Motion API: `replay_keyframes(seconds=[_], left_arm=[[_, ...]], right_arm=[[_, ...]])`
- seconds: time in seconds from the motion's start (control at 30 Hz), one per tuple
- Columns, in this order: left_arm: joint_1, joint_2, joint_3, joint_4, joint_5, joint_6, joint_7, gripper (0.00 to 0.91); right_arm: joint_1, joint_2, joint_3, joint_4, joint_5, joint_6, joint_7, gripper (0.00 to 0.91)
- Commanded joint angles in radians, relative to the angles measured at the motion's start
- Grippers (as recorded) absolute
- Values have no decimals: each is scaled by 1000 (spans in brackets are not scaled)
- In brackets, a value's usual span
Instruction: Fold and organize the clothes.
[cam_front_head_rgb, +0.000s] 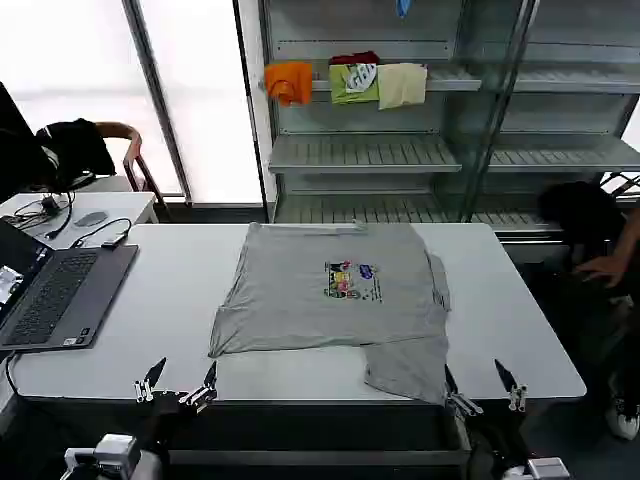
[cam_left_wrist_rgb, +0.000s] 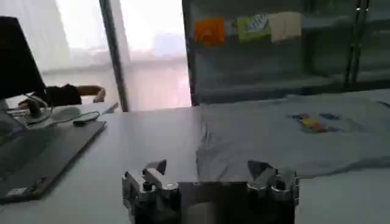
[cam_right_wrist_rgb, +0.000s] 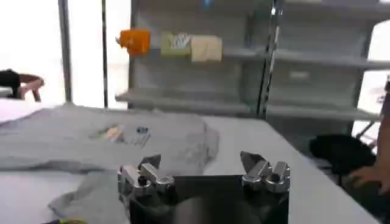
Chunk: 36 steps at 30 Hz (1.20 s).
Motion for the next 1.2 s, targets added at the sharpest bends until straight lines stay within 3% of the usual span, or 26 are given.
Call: replay_keyframes(seconds=[0.03, 0.53, 0.97, 1.03, 1.1, 1.13, 1.17, 1.2], left_arm=[[-220, 36, 28, 128, -130, 142, 11, 907], [-382, 4, 69, 350, -170, 141, 28, 907], [-377, -25, 106, 357, -160, 140, 43, 907], [-375, -28, 114, 352, -154, 140, 44, 826], [-373, -31, 118, 351, -153, 140, 44, 675], [-372, -31, 120, 350, -152, 139, 44, 595], [-369, -31, 122, 349, -152, 139, 45, 564], [-365, -31, 124, 350, -151, 138, 47, 453]], right_arm=[[84, 12, -58, -11, 61, -206, 54, 907], [154, 59, -112, -81, -10, -200, 22, 907], [168, 70, -126, -106, -23, -186, 23, 907], [170, 71, -126, -111, -22, -186, 23, 907], [171, 71, -127, -115, -19, -186, 24, 877], [171, 71, -127, -117, -17, -185, 24, 756], [171, 71, -127, -120, -16, -185, 24, 756], [172, 72, -128, -126, -15, -186, 25, 615]])
